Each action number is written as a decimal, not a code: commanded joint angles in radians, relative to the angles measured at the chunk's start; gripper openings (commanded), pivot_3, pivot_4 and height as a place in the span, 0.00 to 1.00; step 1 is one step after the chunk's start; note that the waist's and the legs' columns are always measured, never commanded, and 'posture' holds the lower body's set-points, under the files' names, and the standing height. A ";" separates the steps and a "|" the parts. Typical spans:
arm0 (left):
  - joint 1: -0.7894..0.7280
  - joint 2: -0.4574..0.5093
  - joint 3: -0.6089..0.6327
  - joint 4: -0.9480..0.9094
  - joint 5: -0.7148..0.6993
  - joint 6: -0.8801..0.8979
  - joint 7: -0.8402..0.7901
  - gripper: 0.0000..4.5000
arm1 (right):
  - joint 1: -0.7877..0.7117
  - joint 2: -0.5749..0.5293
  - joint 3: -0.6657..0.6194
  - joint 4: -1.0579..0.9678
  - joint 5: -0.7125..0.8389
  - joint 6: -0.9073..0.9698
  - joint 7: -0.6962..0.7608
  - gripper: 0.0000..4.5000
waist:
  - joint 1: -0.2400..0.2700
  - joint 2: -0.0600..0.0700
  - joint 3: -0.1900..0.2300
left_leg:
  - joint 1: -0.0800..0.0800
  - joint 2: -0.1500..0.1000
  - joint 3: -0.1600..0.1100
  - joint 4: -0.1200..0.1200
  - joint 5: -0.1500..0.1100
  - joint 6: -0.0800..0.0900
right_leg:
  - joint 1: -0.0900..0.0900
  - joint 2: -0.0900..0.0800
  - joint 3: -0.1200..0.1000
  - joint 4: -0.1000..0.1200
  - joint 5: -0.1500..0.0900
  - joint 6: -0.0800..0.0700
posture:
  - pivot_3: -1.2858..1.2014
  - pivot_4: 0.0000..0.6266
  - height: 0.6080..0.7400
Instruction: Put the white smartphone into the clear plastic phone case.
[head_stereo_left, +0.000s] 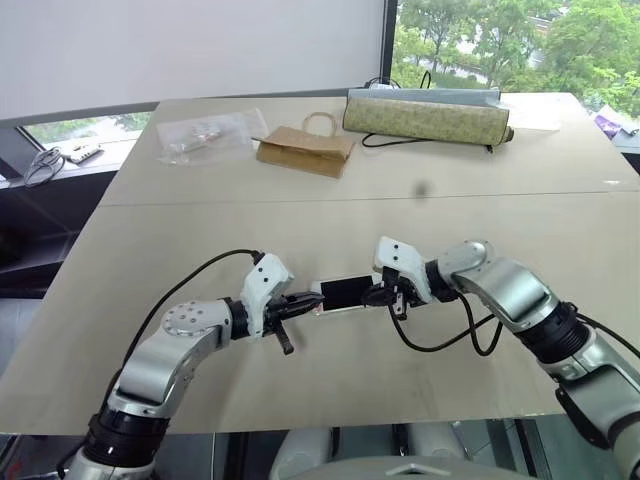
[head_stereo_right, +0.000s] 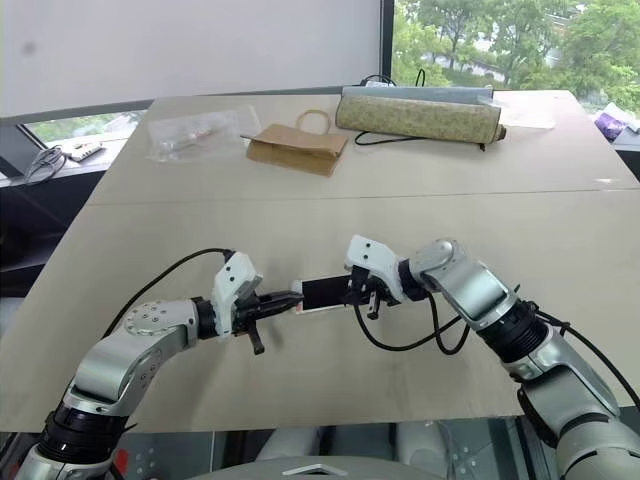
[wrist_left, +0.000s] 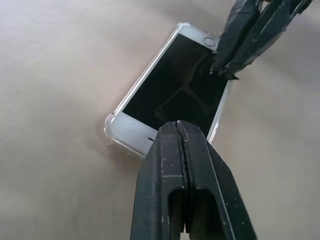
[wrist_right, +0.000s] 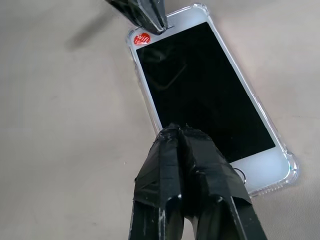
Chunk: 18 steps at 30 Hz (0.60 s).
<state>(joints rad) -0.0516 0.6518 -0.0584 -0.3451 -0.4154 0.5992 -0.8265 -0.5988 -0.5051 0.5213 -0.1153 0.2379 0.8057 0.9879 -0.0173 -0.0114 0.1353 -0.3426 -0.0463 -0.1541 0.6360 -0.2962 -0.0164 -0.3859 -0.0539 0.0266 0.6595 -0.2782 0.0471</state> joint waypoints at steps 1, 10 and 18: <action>0.019 -0.021 0.048 -0.057 -0.030 -0.031 0.016 0.00 | 0.116 -0.011 -0.104 -0.072 0.020 -0.048 -0.064 0.01 | 0.002 0.001 0.001 | -0.001 0.000 -0.001 0.000 0.000 0.000 | -0.001 0.000 0.000 0.000 0.000 0.000 | 0.52 0.24 1.00; 0.014 -0.059 0.116 -0.078 -0.088 -0.041 0.036 0.11 | 0.399 -0.041 -0.376 -0.355 0.116 -0.166 -0.146 0.19 | 0.000 0.003 0.004 | -0.022 -0.001 -0.001 0.006 0.003 -0.005 | -0.020 -0.001 0.001 0.002 0.000 0.000 | 0.52 0.24 1.00; 0.182 0.028 0.256 -0.153 -0.143 -0.053 -0.013 0.90 | 0.725 -0.131 -0.570 -0.511 0.129 -0.289 -0.184 1.00 | 0.001 0.004 0.007 | -0.021 0.000 0.001 0.005 0.003 -0.005 | -0.020 -0.001 0.002 0.002 0.000 0.000 | 0.52 0.24 1.00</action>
<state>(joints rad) 0.1042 0.6589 0.1379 -0.4536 -0.5395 0.5622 -0.8247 0.1152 -0.6236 0.0337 -0.5494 0.3347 0.5400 0.8207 -0.0160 -0.0078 0.1418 -0.3634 -0.0466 -0.1517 0.6405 -0.2935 -0.0212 -0.4057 -0.0546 0.0299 0.6614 -0.2780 0.0473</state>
